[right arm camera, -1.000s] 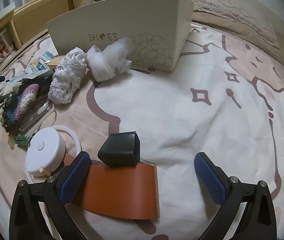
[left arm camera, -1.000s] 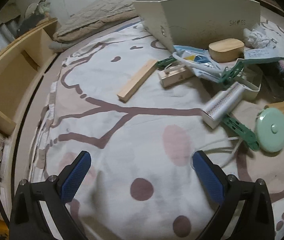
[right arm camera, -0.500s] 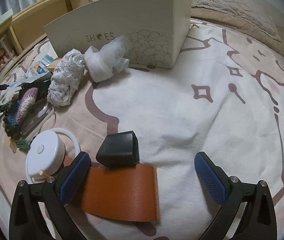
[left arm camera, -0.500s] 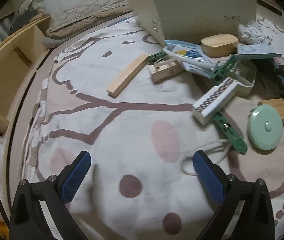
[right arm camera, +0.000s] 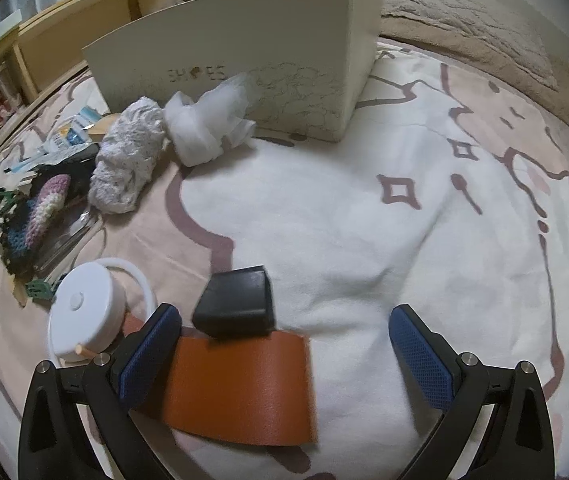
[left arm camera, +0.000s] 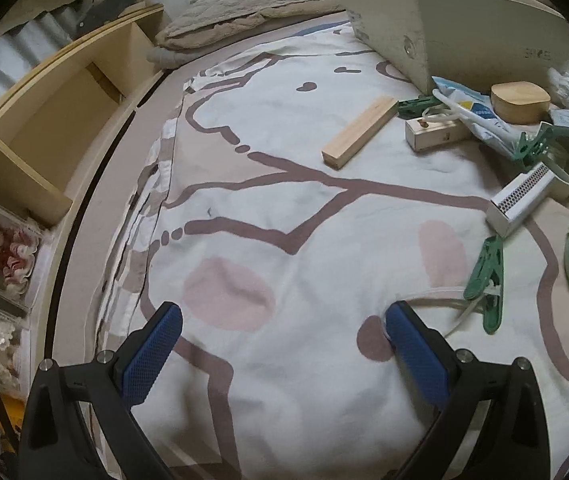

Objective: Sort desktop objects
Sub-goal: 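Move the right tool onto the black rubber block while the left tool approaches the green clothespin, then position the left tool's open fingers around the green clothespin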

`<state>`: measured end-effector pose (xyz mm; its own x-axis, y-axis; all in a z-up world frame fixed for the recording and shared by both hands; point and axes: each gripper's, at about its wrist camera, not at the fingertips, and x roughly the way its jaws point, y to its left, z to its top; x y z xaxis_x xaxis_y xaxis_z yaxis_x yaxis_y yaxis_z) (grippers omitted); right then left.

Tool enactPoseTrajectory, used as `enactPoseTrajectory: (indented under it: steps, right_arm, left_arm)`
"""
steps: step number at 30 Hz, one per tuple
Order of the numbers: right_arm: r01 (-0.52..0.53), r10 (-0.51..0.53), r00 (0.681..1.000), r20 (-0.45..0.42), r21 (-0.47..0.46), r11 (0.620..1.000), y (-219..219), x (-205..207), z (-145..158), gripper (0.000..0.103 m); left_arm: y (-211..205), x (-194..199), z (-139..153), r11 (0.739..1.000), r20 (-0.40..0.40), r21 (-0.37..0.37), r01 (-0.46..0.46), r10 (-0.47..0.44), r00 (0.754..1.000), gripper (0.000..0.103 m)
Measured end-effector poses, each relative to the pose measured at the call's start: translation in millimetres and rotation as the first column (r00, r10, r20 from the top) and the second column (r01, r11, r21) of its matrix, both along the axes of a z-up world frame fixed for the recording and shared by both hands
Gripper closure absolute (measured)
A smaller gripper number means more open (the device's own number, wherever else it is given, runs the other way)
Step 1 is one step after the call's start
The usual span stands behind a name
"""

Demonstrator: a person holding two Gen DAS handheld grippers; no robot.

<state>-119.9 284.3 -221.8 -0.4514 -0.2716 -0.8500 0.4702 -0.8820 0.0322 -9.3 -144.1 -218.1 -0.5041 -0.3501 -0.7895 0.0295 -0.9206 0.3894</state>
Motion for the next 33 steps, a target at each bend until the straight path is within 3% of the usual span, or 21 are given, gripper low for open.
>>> enactPoseTrajectory:
  steps: [13, 24, 33]
  right_arm:
    - [0.229, -0.226, 0.973, -0.043, 0.056, 0.972, 36.3, -19.5, 5.0, 0.0]
    - [0.458, -0.458, 0.889, -0.015, 0.073, 0.886, 77.9, -31.7, -1.7, 0.0]
    - [0.493, -0.492, 0.87, -0.032, 0.096, 0.865, 90.6, -29.1, -3.4, 0.0]
  left_arm:
    - [8.9, 2.5, -2.9, 0.999, 0.017, 0.0, 0.049, -0.049, 0.999, 0.0]
    - [1.6, 2.8, -0.2, 0.999, -0.002, -0.047, 0.02, -0.02, 1.0, 0.0]
    - [-6.3, 3.2, 0.4, 0.993, -0.017, -0.12, -0.018, 0.016, 1.0, 0.0]
